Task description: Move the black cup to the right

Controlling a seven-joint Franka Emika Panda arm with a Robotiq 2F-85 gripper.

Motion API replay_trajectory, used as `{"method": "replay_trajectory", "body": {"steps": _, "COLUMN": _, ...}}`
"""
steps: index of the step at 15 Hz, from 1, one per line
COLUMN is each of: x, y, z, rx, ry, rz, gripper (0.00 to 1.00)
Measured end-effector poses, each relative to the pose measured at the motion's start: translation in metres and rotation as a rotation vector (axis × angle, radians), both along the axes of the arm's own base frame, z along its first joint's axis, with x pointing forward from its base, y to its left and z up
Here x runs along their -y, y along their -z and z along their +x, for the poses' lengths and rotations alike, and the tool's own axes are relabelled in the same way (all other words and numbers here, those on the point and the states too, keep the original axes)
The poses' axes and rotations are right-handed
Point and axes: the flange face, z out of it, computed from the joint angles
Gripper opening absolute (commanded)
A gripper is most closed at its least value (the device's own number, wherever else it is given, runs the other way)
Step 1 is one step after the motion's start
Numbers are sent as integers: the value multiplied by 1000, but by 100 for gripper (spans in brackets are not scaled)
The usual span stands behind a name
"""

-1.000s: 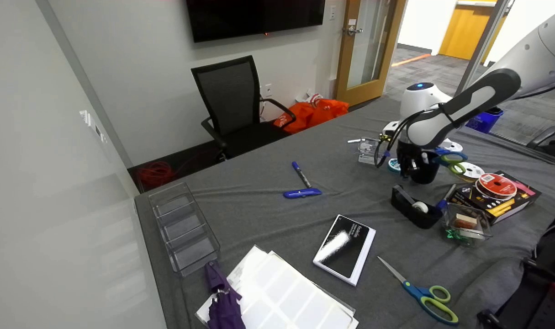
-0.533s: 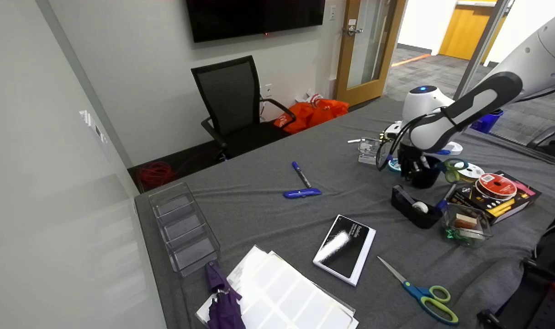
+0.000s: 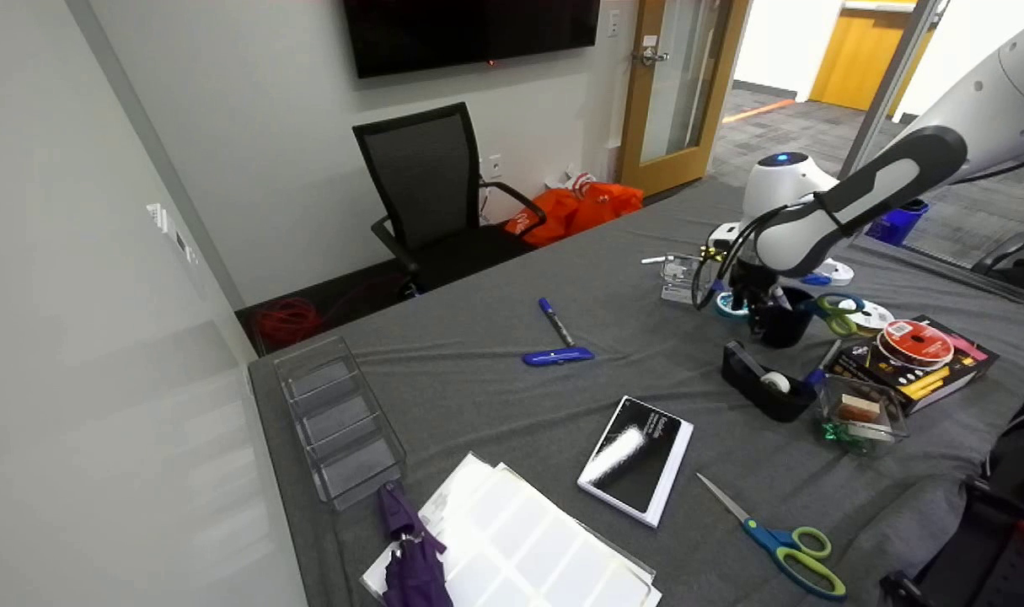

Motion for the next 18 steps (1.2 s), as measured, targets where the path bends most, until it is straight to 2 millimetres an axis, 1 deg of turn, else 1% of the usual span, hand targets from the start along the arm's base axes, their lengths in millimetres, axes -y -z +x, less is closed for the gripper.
{"method": "replay_trajectory", "body": {"steps": 4, "x": -20, "y": -17, "z": 10, "rx": 48, "ry": 51, "rz": 69, "gripper": 100}}
{"method": "replay_trajectory", "body": {"steps": 10, "x": -55, "y": -54, "z": 25, "rx": 126, "ry": 134, "rz": 207, "gripper": 100}}
{"method": "replay_trajectory", "body": {"steps": 15, "x": -72, "y": -78, "z": 31, "rx": 166, "ry": 173, "rz": 261, "gripper": 100}}
{"method": "replay_trajectory", "body": {"steps": 18, "x": -79, "y": -82, "z": 32, "rx": 171, "ry": 183, "rz": 269, "gripper": 100}}
